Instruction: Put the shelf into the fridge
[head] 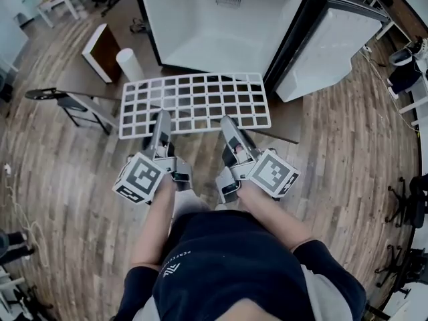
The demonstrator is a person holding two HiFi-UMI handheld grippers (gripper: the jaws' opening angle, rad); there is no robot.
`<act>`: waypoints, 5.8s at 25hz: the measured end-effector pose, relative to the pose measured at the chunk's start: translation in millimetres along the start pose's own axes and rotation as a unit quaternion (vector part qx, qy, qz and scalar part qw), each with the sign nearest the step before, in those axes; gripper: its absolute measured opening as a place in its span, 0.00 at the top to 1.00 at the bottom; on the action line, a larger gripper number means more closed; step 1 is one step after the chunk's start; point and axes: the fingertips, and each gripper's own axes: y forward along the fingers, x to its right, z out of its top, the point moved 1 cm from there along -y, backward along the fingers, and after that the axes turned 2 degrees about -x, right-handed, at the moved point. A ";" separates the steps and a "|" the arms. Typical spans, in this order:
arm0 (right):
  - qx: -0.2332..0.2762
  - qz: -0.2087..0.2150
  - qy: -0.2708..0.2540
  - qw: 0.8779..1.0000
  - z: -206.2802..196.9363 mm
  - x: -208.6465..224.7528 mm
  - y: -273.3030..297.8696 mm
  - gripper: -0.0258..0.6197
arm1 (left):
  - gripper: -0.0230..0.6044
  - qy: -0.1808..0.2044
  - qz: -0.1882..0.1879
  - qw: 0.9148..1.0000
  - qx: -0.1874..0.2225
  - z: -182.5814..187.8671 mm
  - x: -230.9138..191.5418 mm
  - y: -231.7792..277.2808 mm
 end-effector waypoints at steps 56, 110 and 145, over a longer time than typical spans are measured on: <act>0.151 -0.099 0.021 0.983 82.0 33.2 94.9 0.82 | 0.75 -0.003 -0.111 0.980 -0.163 32.5 -5.8 186.4; 0.173 -0.127 -0.026 0.976 102.4 48.6 119.2 0.75 | 0.72 -0.002 -0.139 0.976 -0.169 28.9 -8.3 228.7; 0.177 -0.133 -0.034 0.975 100.4 30.2 111.7 0.84 | 0.74 -0.008 -0.125 0.984 -0.123 52.1 -8.8 195.7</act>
